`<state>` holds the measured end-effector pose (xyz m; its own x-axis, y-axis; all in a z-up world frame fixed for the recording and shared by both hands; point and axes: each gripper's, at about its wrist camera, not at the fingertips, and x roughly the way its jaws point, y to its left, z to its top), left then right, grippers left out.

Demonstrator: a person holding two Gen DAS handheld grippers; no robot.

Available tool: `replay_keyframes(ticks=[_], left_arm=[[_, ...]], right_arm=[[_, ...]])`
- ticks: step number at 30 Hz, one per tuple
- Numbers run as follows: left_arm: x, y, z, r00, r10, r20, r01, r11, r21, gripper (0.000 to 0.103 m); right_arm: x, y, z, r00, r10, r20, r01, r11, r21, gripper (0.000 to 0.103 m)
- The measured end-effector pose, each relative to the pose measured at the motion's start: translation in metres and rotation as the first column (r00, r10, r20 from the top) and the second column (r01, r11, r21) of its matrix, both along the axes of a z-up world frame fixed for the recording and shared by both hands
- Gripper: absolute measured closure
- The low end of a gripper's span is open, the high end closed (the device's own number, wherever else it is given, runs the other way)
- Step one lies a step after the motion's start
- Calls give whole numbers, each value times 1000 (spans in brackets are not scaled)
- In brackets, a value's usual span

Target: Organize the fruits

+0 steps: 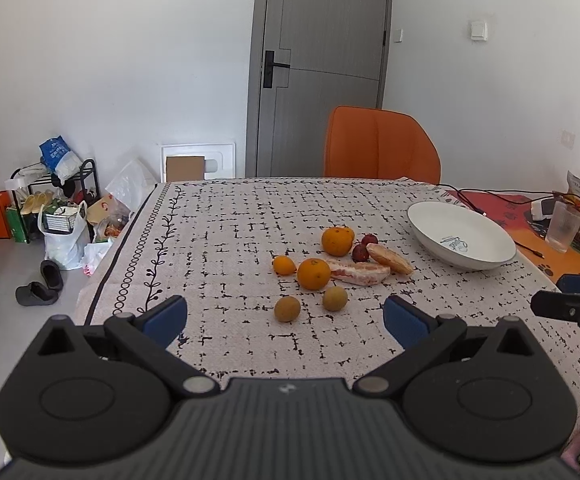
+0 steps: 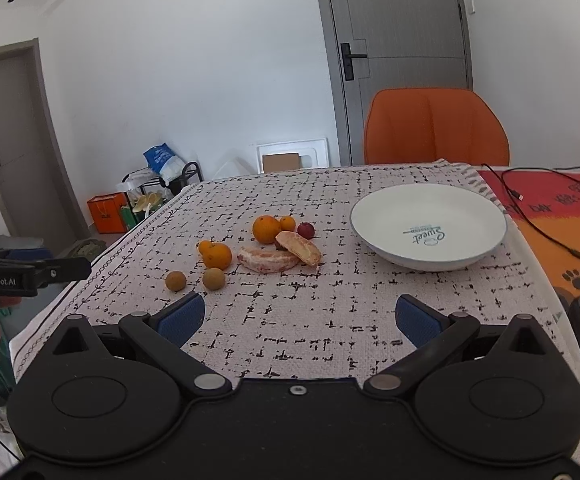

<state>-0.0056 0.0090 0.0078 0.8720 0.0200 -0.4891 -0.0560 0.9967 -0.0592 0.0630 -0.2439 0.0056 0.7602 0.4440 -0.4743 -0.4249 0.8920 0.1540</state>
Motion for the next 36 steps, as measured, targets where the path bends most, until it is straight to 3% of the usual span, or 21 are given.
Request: replay_keyframes(ticks=[18,21,23,28,36], left_arm=[[34,-1,-17,998,-55,-8,54,998,-45,2],[41,0,-22,999,-49,-18,48,997,-61,3],[45,1,-26,999,-47,-23,45,997,-66,8],[59,8,-36,997,-41,-65,35,995,-91,33],[77,15,-49,995,-38,-89,28,994,-110,49]], right_arm=[[36,9,-17,999,5,-42,-4,1000,3,0],[45,9,-20,998,22,-66,-19,999,43,0],[49,10,-22,997,30,-68,-26,998,55,0],[59,18,-27,997,46,-65,-43,998,51,0],[79,25,-38,993,54,-101,-48,997,62,13]])
